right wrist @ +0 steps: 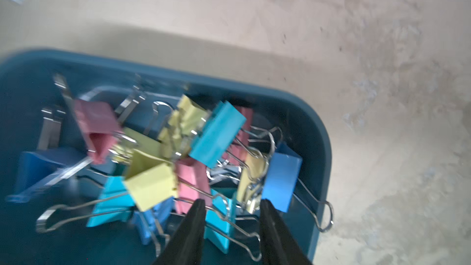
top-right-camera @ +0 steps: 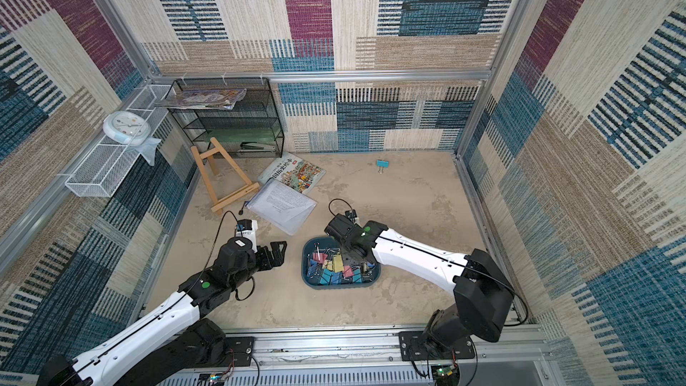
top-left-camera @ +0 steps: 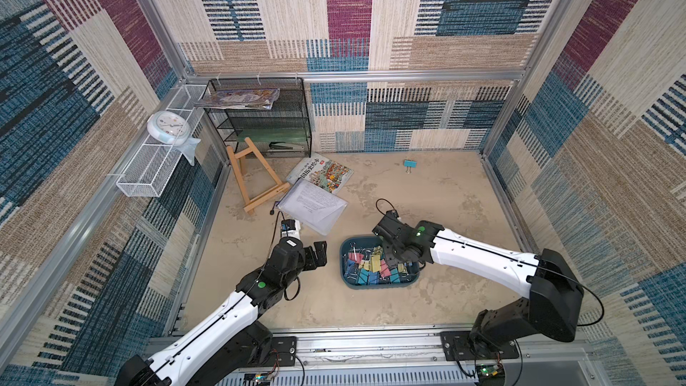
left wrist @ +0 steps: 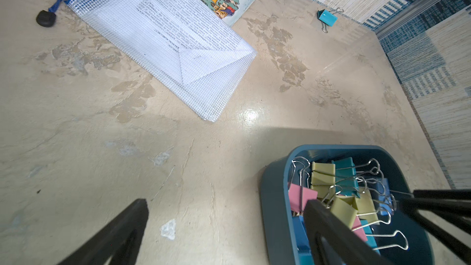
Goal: Put the binder clips in the storage box
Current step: Place the binder clip in the storage box, then pick up the binder clip at the center of the board.
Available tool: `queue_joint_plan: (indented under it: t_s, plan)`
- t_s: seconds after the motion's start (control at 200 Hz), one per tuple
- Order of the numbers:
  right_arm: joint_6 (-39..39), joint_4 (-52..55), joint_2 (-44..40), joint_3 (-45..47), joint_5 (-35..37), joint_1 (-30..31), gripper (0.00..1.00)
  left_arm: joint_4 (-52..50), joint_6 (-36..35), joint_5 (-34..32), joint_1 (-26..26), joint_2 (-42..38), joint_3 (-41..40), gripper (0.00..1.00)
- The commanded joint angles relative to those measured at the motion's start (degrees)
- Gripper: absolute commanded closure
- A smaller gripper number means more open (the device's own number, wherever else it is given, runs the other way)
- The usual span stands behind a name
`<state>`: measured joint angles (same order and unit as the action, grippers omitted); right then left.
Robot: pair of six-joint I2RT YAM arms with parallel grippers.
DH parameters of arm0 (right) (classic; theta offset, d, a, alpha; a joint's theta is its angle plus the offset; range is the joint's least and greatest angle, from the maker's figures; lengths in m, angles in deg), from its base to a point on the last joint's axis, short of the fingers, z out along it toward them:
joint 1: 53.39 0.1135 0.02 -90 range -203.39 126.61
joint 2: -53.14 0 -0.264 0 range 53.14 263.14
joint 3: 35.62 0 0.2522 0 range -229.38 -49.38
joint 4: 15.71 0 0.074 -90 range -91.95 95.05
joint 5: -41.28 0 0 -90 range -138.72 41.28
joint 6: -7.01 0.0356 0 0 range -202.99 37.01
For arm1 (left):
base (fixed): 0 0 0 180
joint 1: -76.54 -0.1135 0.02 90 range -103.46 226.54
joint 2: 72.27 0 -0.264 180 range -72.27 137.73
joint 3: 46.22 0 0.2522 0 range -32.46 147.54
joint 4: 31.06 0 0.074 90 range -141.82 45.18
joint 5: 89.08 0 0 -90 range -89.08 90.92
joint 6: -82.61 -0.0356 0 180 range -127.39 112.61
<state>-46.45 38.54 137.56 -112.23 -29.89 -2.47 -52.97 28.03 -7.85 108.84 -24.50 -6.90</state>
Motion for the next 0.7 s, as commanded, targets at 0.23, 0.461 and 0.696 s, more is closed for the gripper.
queue_joint_plan:
  t_s: [0.23,0.461,0.696]
  plan:
    - [-21.4,-25.2,11.5,-13.4,-7.5,-25.2,0.52,-1.1,-0.2,0.9,-0.2,-1.9,1.0,0.01]
    - [-28.9,-15.0,39.5,-43.7,-9.1,-35.1,0.53,-2.5,-1.2,0.7,-0.2,-1.7,1.9,0.0]
    - [-20.5,-10.8,55.7,-65.7,-9.8,-38.1,0.52,-1.4,-1.4,0.9,-0.3,1.4,2.4,0.01]
